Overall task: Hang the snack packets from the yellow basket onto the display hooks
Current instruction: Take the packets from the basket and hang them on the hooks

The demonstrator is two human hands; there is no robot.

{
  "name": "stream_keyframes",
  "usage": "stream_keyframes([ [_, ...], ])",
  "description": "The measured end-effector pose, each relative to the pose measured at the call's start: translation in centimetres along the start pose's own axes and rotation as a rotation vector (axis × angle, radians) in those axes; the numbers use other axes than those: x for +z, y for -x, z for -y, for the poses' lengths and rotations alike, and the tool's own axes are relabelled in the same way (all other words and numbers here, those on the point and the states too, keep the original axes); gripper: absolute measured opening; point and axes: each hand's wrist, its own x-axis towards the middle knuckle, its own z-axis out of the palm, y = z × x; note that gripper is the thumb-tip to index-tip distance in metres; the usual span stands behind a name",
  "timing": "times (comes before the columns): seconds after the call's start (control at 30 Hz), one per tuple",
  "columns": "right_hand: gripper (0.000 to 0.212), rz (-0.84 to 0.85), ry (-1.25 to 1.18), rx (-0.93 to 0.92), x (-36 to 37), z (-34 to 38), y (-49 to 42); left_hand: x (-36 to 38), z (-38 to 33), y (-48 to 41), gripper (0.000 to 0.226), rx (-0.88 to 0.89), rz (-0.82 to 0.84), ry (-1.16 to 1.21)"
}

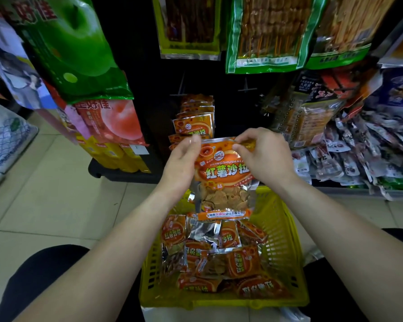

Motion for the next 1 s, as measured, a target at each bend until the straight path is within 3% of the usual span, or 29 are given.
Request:
stream_keyframes([
  [0.13, 0.016, 0.025, -0.014, 0.043, -0.1, 0.5, 0.2, -0.1, 0.7, -0.2, 0.024, 0.119, -0.05, -0.279],
  [0.23, 0.012, 0.026, -0.032, 0.06, 0.0, 0.7, 0.3, -0.3, 1.0, -0.3, 0.021, 0.112, -0.097, -0.293],
  [0.4, 0.032, 0.023, -0.099, 0.042, -0.6, 0.5, 0.3, -0.1, 1.0, -0.1, 0.023, 0.091, -0.098, -0.305],
  [0.53, 0.021, 0.074, -0.019, 0.018, -0.8, 0.5, 0.4, 0.0, 1.1, 0.0, 0.023, 0.09, -0.103, -0.324],
  [0.83, 0.024, 0.09, 0.289, -0.066, -1.0, 0.7, 0.4, 0.3, 1.4, -0.3, 0.024, 0.103, -0.105, -0.37],
  [1.0, 0.016, 0.269, 0.193, -0.148, -1.5, -0.1, -0.1, 0.5, 1.8, -0.2, 0.023, 0.097, -0.088, -0.385],
])
